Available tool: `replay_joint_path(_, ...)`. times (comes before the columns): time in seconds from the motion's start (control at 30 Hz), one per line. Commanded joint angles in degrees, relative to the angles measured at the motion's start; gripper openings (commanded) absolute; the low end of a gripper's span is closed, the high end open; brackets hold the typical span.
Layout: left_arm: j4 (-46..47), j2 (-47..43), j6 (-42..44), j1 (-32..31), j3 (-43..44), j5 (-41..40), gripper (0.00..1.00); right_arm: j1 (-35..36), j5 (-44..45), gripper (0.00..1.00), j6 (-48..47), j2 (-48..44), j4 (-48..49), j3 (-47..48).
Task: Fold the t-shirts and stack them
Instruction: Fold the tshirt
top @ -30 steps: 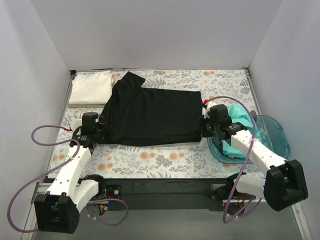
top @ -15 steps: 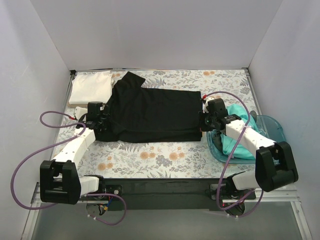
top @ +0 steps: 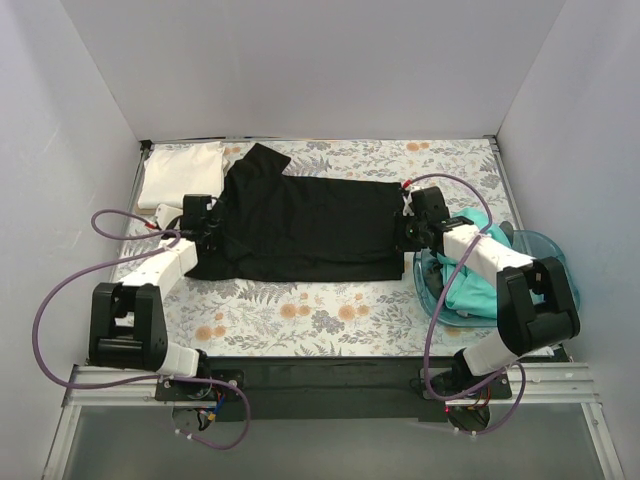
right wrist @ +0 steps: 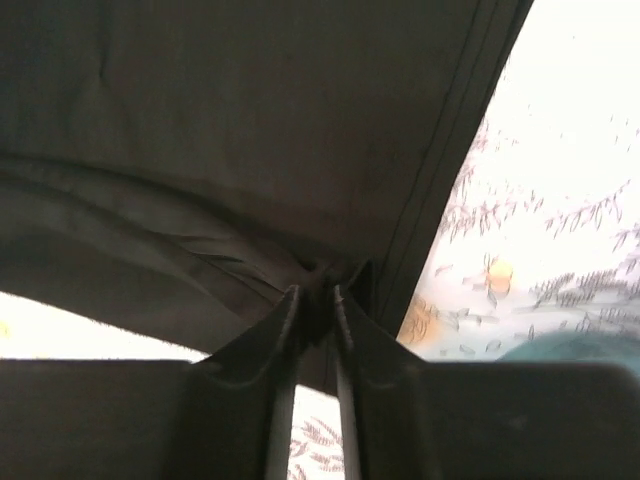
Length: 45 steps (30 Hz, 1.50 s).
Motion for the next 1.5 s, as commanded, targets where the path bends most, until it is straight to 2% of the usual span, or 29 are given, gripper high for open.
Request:
replay_joint_path(0.0, 5.19, 1.62, 1.70, 0.01, 3.44, -0.63, 0.05, -0.41, 0.58, 0.27, -0.02, 1.81, 2.82, 4.58)
replay_joint_path(0.07, 6.26, 3.55, 2.32, 0.01, 4.67, 0.08, 0.13, -0.50, -1.34, 0.37, -0.11, 2.25, 4.13, 5.47)
replay_joint_path(0.1, 6.52, 4.26, 3.97, 0.01, 6.24, 0.61, 0.29, -0.50, -2.66, 0.52, -0.11, 2.25, 4.75, 5.56)
replay_joint_path(0.13, 6.44, 5.13, 5.03, 0.01, 7.30, 1.13, 0.40, -0.42, -6.24, 0.62, -0.11, 1.90, 5.45, 5.64)
replay_joint_path(0.17, 5.30, 6.53, 5.83, 0.01, 8.27, 1.57, 0.46, -0.50, -7.84, 0.77, -0.02, 1.72, 6.85, 5.12)
replay_joint_path(0.2, 4.34, 7.07, 6.79, 0.01, 10.10, 2.36, 0.77, -0.42, -9.16, 0.98, -0.02, 0.94, 7.12, 4.94)
replay_joint_path(0.23, 3.63, 7.34, 7.50, 0.01, 10.56, 3.59, 0.89, -0.50, -10.22, 0.98, -0.11, 0.50, 7.30, 4.59)
replay_joint_path(0.27, 2.58, 7.43, 8.03, 0.01, 10.91, 3.86, 0.89, -0.42, -10.23, 0.98, -0.19, -0.03, 7.30, 3.81)
replay_joint_path(0.37, 0.81, 5.42, 7.94, 0.01, 9.78, 5.08, 0.90, -0.41, -11.54, 0.98, -0.46, -3.63, 7.82, 2.14)
replay_joint_path(0.5, 0.81, -1.86, 8.03, -0.08, 4.42, 7.90, 0.91, 0.72, -15.23, 0.98, -0.19, -9.25, 10.29, -3.04)
replay_joint_path(0.67, 0.72, -7.24, 8.21, -1.22, -3.66, 10.89, 0.92, 4.85, -15.85, 0.98, -0.46, -10.06, 10.55, -4.99)
replay_joint_path(0.87, 0.37, -7.08, 8.12, -2.19, -6.31, 10.90, 0.93, 8.90, -14.27, 0.98, -0.28, -8.30, 10.73, -5.78)
replay_joint_path(1.0, 0.28, -3.92, 7.51, -2.28, -6.14, 9.49, 0.91, 9.60, -14.19, 0.98, -0.02, -7.60, 10.73, -5.87)
replay_joint_path(1.13, 0.98, -0.67, 7.77, -2.45, -4.12, 9.49, 0.72, 9.69, -13.75, 0.98, -0.19, -7.77, 10.64, -6.13)
replay_joint_path(1.23, 1.51, 1.88, 7.86, -2.54, -3.42, 8.52, 0.65, 9.69, -13.13, 0.98, -0.37, -7.94, 10.55, -6.39)
replay_joint_path(1.3, 1.69, 2.85, 7.86, -2.54, -2.97, 7.65, 0.57, 9.69, -12.95, 0.98, -0.46, -8.30, 10.55, -6.57)
replay_joint_path(1.33, 1.78, 3.29, 7.86, -2.54, -2.71, 7.21, 0.52, 9.69, -12.61, 0.98, -0.37, -8.47, 10.55, -6.66)
replay_joint_path(1.37, 1.69, 4.17, 7.86, -2.54, -2.27, 6.51, 0.41, 9.69, -12.52, 0.98, -0.37, -8.56, 10.55, -6.66)
replay_joint_path(1.47, 1.69, 5.14, 7.86, -2.54, -1.39, 6.50, 0.28, 9.69, -12.34, 0.98, -0.54, -8.91, 10.47, -6.92)
